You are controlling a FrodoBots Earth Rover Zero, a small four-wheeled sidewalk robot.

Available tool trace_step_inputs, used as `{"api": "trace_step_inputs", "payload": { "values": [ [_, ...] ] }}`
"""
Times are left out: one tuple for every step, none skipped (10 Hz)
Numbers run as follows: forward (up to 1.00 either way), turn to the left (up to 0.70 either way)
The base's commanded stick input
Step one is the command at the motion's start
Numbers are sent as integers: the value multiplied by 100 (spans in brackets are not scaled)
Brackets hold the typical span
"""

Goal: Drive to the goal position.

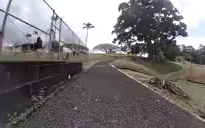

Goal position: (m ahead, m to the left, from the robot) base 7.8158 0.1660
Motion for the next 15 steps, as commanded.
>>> {"api": "trace_step_inputs", "payload": {
  "values": [
    [66, 1],
    [66, 1],
    [65, 1],
    [66, 1],
    [66, 1],
    [66, 1],
    [66, 1],
    [65, 1],
    [66, 1],
    [66, 1],
    [66, 1],
    [66, 1],
    [65, 1],
    [66, 1],
    [65, 1]
  ]
}}
